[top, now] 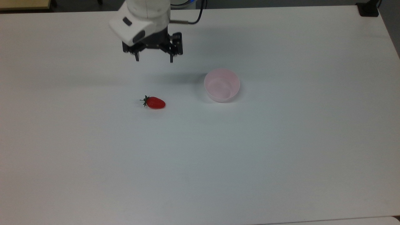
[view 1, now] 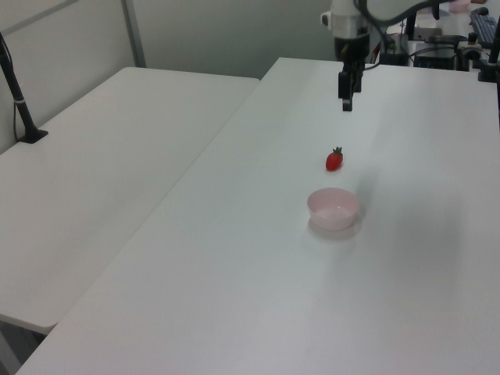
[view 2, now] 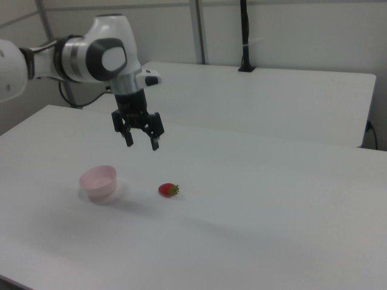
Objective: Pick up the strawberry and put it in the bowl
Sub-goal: 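Move the open gripper down over the red strawberry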
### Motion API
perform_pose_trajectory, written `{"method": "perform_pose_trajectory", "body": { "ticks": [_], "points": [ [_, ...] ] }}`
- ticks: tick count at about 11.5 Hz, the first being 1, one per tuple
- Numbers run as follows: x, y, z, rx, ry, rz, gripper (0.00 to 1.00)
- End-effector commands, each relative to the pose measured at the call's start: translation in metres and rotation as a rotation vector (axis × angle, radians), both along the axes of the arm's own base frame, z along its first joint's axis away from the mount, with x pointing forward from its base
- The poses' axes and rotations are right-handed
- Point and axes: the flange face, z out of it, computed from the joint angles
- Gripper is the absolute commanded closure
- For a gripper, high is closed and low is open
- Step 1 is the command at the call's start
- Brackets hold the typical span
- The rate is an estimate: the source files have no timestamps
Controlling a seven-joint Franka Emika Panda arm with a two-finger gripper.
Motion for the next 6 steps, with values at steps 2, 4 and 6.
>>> {"method": "perform_pose_trajectory", "body": {
  "ticks": [2, 4, 6],
  "points": [
    [0.023, 0.002, -0.058, -0.005, -0.023, -0.293, 0.10],
    [0.034, 0.003, -0.093, -0.014, -0.052, -0.504, 0.14],
    [0.041, 0.001, -0.129, -0.025, -0.058, -0.672, 0.17]
  ]
}}
